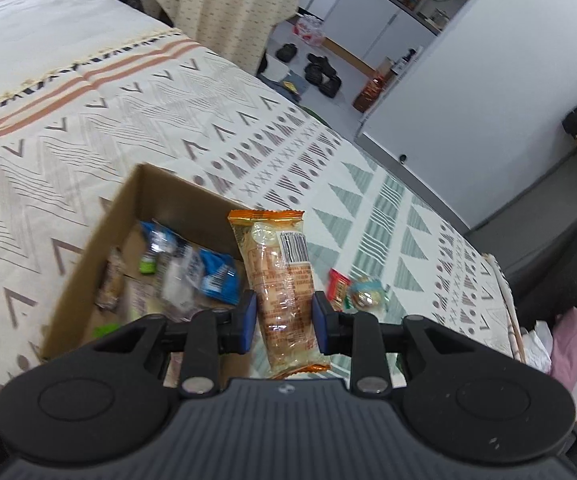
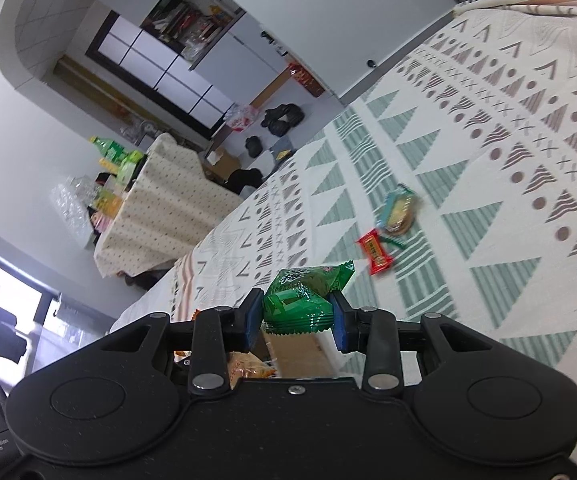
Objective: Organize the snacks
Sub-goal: 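Carry the biscuit-stick packet over the box with the left tool while the right tool carries the green sweet, then open both tools to drop the packet and sweet into the box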
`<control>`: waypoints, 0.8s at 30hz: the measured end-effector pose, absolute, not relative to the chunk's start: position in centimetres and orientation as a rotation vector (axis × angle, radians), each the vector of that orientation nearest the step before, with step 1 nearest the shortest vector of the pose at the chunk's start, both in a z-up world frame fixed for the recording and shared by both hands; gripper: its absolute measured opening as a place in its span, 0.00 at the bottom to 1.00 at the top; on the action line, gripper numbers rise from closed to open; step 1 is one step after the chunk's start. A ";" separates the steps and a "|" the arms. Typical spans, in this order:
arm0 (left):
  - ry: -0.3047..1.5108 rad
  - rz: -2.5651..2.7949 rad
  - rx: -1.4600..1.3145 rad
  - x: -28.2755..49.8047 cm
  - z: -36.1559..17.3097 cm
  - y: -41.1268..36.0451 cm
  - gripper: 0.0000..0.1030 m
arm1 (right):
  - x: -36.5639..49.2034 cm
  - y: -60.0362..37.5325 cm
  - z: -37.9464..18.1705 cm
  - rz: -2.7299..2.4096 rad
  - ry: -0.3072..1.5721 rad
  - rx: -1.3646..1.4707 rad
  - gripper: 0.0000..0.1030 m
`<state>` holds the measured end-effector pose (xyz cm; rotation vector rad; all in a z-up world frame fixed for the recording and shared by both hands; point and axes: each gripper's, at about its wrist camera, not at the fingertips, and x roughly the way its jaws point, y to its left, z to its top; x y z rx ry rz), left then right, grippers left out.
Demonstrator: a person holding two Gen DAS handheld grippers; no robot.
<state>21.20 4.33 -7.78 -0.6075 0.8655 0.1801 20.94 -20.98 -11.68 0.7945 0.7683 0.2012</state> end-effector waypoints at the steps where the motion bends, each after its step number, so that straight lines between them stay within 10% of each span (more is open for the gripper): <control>1: 0.865 0.188 -0.613 21.2 -7.9 4.9 0.27 | 21.0 -20.4 -11.7 0.209 0.771 0.792 0.34; 24: 0.975 0.278 -0.684 22.1 -11.2 12.4 0.37 | 22.9 -10.5 -12.8 0.335 0.873 0.701 0.34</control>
